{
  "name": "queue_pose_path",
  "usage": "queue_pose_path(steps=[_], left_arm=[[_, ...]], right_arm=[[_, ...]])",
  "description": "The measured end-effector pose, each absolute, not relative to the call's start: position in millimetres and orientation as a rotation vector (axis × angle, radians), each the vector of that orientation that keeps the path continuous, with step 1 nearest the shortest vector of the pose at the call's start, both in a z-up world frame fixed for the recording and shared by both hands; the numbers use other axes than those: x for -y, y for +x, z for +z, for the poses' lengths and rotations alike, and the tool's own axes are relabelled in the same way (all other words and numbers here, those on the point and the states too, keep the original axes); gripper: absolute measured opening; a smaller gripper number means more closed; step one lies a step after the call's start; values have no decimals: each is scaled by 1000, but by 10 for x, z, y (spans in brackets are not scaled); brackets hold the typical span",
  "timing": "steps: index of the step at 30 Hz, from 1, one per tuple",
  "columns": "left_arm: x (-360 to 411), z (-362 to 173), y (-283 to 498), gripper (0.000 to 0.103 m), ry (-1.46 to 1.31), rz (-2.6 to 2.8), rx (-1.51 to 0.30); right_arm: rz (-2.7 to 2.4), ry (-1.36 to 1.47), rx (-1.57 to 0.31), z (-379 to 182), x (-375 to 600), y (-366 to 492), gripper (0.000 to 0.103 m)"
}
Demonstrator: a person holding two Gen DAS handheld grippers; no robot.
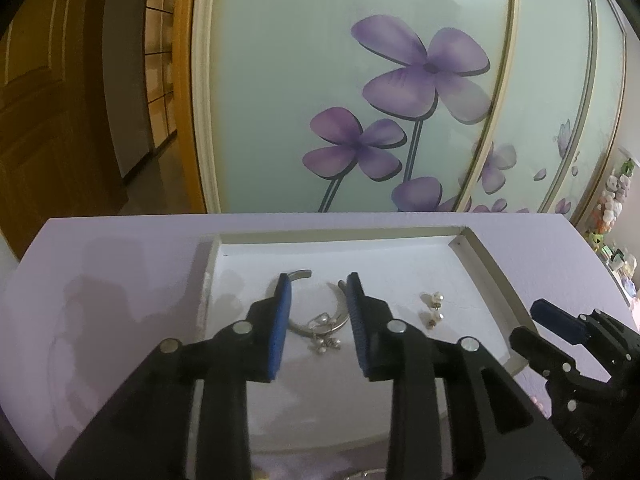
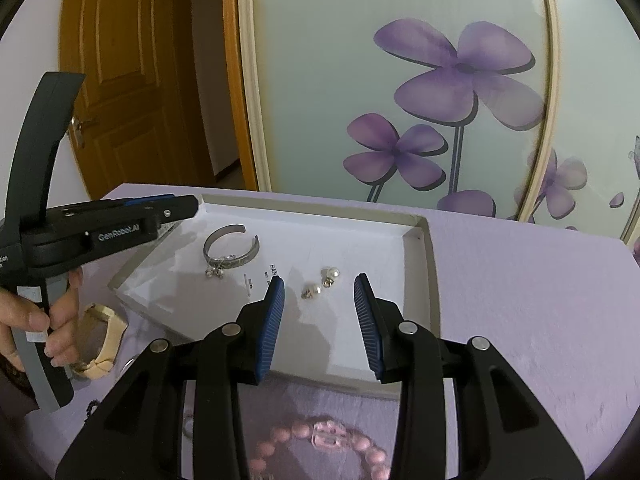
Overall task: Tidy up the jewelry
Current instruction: 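Move the left tool to the cream watch and grasp its strap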
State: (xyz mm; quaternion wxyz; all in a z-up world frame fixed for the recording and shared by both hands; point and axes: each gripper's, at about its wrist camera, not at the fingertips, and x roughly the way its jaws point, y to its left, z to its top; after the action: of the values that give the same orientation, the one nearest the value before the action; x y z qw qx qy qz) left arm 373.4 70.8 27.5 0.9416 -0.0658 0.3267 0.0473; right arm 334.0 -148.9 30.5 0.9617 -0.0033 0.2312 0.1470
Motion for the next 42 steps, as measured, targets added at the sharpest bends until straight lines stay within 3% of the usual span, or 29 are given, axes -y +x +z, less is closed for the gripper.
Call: queue_pose_path(steps=[6,12,20,31,40,42], left_arm=[[-823,405,3391,36,-132,127,-638],[-944,519,2869,49,-131,158,-610],[-1027,337,2151,63,-157,184,-637],[-887,-86,2205,77,-189,175,-746],[-832,-306,2592,78,-174,233,-837],[-844,-310,2622,72,-174,245,-838]], right_arm=[[292,8,-452,338,1567,3039,38],[293,24,-435,358,1613,2651,40],[298,47,-402,287,1640,2071,45],[301,80,-432,53,1700,1737,45],[299,95,-448,-1,1751,1784,45],[303,94,-452,-16,1742,1798,45]])
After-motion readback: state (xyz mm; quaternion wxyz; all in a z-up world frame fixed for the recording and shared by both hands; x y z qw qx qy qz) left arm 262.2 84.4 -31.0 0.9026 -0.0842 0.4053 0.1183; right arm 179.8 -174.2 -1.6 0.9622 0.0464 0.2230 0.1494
